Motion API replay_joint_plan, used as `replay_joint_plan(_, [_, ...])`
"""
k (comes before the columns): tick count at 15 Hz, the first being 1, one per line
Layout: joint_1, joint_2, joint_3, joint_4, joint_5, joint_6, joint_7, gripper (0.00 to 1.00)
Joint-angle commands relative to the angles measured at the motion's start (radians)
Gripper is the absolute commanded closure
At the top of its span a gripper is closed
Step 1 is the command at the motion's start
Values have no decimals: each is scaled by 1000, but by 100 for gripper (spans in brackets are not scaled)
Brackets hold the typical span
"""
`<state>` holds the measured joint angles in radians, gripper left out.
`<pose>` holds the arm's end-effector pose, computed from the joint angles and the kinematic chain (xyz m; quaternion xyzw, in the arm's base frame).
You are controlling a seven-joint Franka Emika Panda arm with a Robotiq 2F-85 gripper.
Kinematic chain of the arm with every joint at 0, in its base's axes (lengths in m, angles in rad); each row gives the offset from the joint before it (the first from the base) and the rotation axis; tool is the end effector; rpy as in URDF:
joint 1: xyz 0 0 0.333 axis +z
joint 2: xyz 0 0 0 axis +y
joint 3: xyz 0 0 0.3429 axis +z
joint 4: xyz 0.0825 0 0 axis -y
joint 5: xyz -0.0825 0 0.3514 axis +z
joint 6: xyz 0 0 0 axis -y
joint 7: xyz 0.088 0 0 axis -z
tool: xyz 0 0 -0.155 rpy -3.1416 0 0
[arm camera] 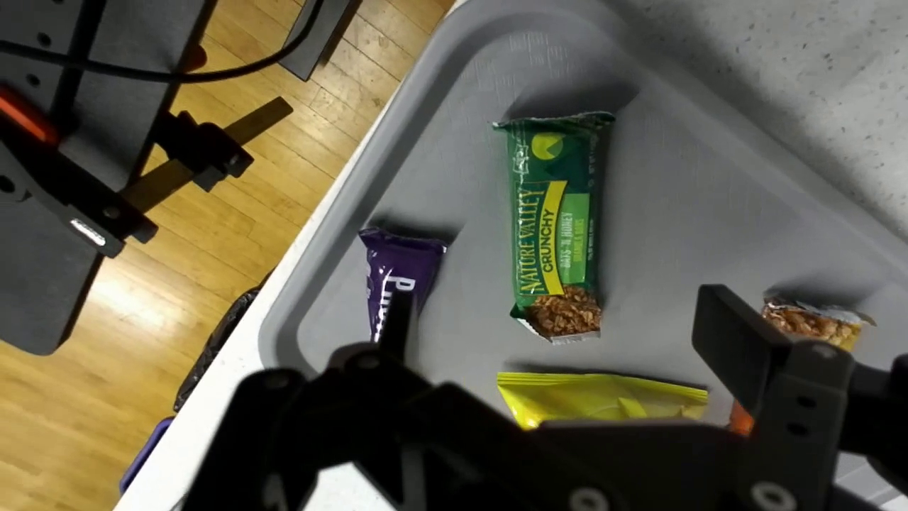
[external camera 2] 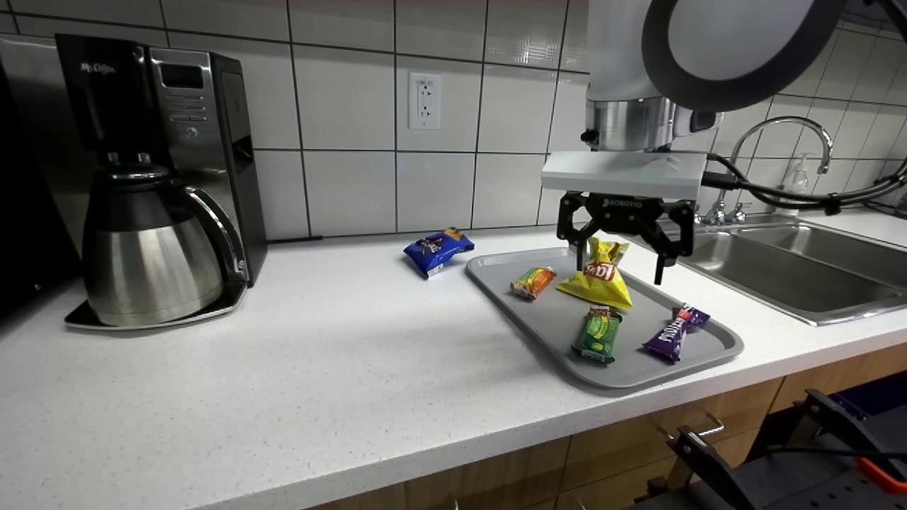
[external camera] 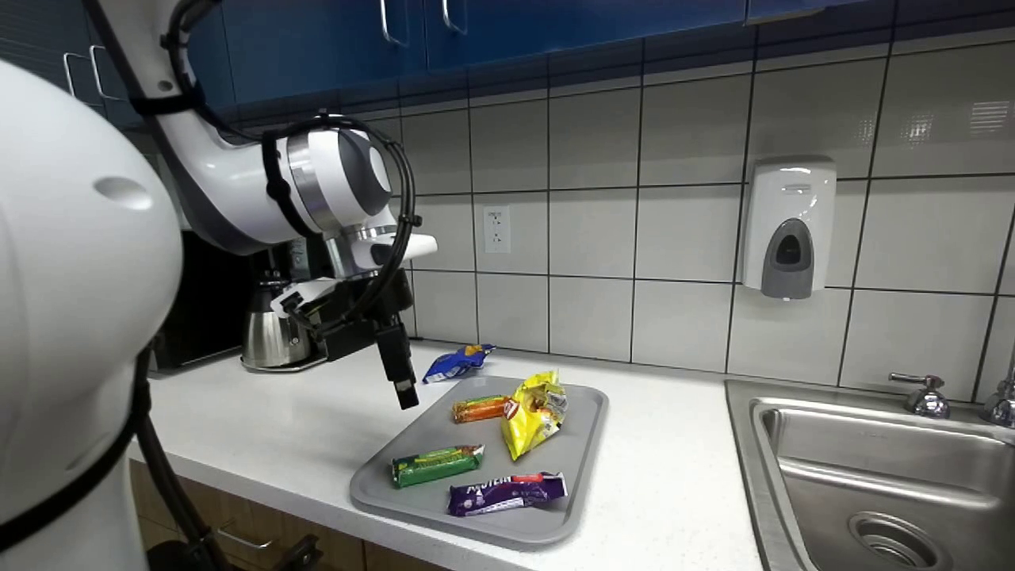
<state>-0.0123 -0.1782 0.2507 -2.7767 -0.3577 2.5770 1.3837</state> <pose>0.3490 0.0774 0.2686 0.9062 -0.4066 0.0716 0.0912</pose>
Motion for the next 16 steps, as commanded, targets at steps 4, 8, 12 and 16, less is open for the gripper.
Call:
replay_joint_plan(4, [-1, 73, -14, 0, -96, 33, 161, 0])
replay_joint_plan(8, [1, 120, -46, 0, -166, 65, 233, 0])
replay_joint_plan(12, [-18, 166, -61, 0, -235, 104, 281, 0])
replay_joint_plan(16, [-13, 217, -82, 19, -302, 139, 330, 0])
